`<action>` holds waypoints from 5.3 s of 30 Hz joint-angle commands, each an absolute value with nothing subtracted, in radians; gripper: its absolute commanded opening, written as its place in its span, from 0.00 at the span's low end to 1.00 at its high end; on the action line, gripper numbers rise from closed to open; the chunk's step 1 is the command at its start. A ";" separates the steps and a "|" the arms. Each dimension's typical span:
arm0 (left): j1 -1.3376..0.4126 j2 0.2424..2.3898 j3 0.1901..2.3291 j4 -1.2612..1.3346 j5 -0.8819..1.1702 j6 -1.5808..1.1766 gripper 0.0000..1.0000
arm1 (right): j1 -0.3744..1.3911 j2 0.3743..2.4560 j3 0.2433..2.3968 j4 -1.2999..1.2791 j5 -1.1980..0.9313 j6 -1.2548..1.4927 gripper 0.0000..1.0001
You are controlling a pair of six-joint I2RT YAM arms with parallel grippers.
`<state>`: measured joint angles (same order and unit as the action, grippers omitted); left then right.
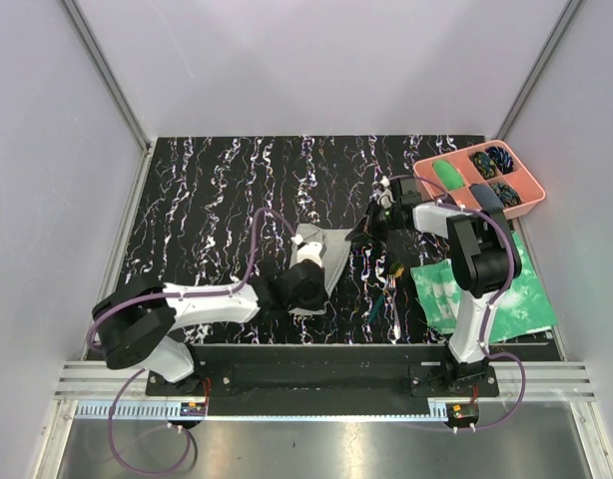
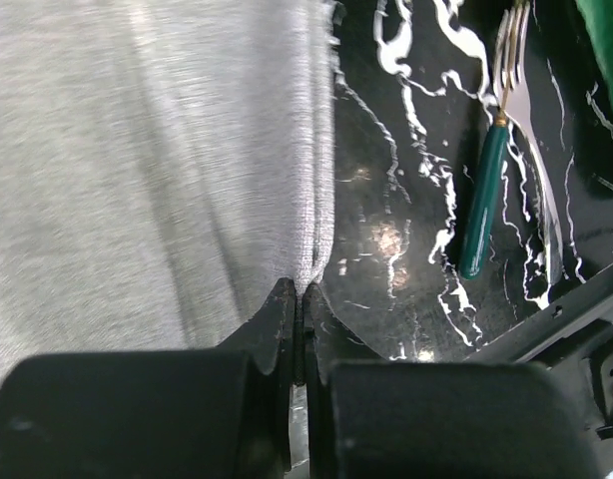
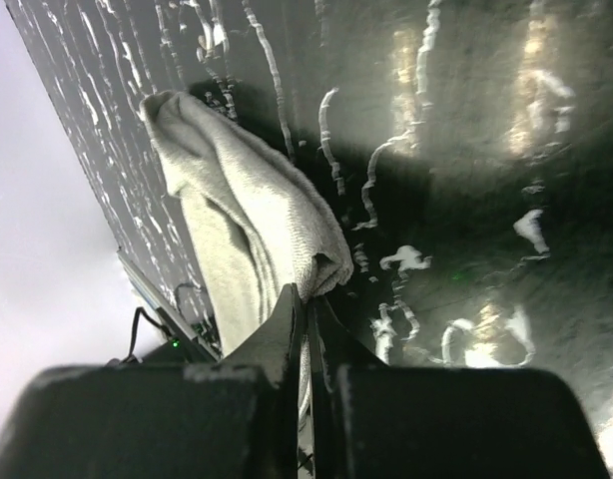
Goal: Fold the napkin into a case and place the utensils inside
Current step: Pick up the 2/3-rectangle-folded napkin from the center of the board, then fold the 2/3-rectangle-folded napkin at the center of the board.
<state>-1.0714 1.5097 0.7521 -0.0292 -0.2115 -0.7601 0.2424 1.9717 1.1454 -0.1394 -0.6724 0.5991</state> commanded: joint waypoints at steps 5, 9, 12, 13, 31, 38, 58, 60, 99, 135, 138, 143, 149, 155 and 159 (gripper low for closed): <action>-1.049 1.378 0.621 0.149 -0.181 -0.824 0.00 | 0.382 1.917 1.308 -0.257 -0.523 0.656 0.00; -1.031 1.330 0.562 0.190 -0.173 -0.845 0.00 | 0.448 1.950 1.380 -0.319 -0.425 0.689 0.00; -1.005 1.301 0.499 0.248 -0.144 -0.856 0.00 | 0.472 1.957 1.411 -0.341 -0.362 0.713 0.00; -1.000 1.301 0.488 0.253 -0.140 -0.859 0.00 | 0.472 1.953 1.411 -0.339 -0.356 0.718 0.00; -1.032 1.545 0.715 0.347 0.066 -0.887 0.00 | 0.370 1.865 1.322 -0.437 -0.330 0.523 0.00; -1.032 1.520 0.618 0.406 0.061 -0.913 0.00 | 0.374 1.868 1.361 -0.498 -0.308 0.492 0.00; -1.017 1.525 0.541 0.426 0.113 -0.851 0.01 | 0.426 1.902 1.424 -0.489 -0.291 0.617 0.00; -1.017 1.520 0.543 0.425 0.117 -0.848 0.03 | 0.443 1.910 1.430 -0.488 -0.284 0.630 0.00; -0.680 1.709 0.649 0.321 0.106 -0.746 0.05 | 0.601 1.913 1.376 -0.375 -0.195 1.052 0.00; -0.614 1.453 0.617 0.106 0.043 -0.615 0.16 | 0.675 1.916 1.061 0.184 -0.121 1.664 0.00; -0.585 1.479 0.614 0.101 0.035 -0.614 0.13 | 0.676 1.910 1.057 0.181 -0.106 1.666 0.00; -0.574 1.603 0.611 0.224 0.101 -0.626 0.08 | 0.684 1.913 1.052 0.181 -0.101 1.695 0.00; -0.581 1.663 0.598 0.311 0.130 -0.652 0.05 | 0.709 1.899 1.058 0.184 -0.063 1.770 0.00; -0.584 1.631 0.584 0.281 0.103 -0.649 0.04 | 0.722 1.917 1.029 0.262 -0.017 1.854 0.00; -0.586 1.603 0.558 0.273 0.106 -0.644 0.05 | 0.722 1.956 1.011 0.311 -0.005 1.888 0.00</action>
